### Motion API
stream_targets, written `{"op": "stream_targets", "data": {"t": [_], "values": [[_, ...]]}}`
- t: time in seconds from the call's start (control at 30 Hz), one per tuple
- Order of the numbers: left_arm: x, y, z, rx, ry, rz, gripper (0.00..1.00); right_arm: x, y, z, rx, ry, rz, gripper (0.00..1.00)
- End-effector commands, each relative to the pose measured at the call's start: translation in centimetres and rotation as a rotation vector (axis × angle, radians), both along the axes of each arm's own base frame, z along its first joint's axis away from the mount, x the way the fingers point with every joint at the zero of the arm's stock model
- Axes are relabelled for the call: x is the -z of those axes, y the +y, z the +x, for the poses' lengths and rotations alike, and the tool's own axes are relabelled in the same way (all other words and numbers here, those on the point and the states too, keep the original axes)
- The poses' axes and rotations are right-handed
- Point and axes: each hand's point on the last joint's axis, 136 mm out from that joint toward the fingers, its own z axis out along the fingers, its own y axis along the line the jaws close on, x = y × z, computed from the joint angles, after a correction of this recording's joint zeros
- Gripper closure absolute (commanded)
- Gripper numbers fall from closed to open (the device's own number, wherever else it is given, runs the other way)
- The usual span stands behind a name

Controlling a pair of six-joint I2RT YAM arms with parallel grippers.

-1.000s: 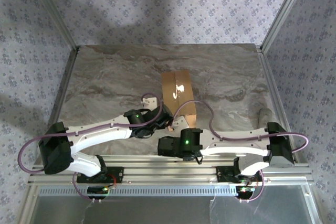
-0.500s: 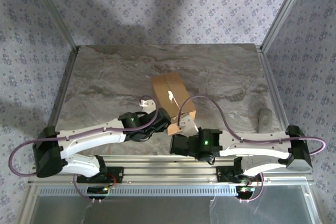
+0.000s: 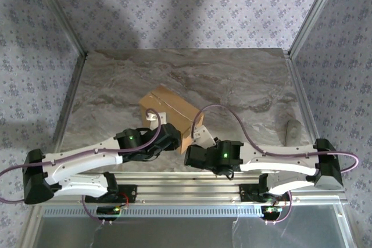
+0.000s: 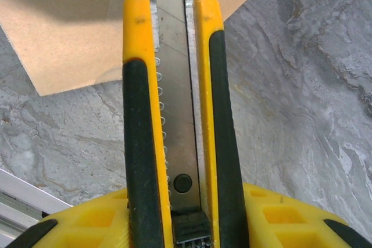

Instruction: Unpack the express box

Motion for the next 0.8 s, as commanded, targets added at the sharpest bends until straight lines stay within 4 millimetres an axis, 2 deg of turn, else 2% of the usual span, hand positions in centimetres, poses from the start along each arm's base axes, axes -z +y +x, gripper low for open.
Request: {"op": "stream_targets", "data": {"t": [0.0,0.13,0.33,0.5,0.7,0.77], "values": [[-0.7,0.4,-0.2,0.001,-0.020,-0.024,0.30,0.4,0.7,0.0,-0.028,0.010,-0.014,1.00],[-0.6,1.9,-0.8,0.000,-0.005,-0.009,0.27,1.2,0.9,0.0,-0.027,0.024,-0.034,1.00],[-4.1,3.3,0.1,0.000,-0.069,-0.013,0.27,1.6,1.3,-0.1,-0.030,0.036,-0.044,1.00],[-6.0,3.7,2.9,-0.003,-0.091,-0.005,0.26,1.4,1.9,-0.2,-0.035,0.042,-0.029,1.00],[-5.5,3.1,6.9,-0.059,-0.137,0.005,0.29,1.3,2.8,-0.4,-0.044,0.055,-0.032,1.00],[-4.7,3.0,7.3,-0.084,-0.142,0.000,0.29,1.3,3.1,-0.6,-0.047,0.065,-0.035,1.00]]}}
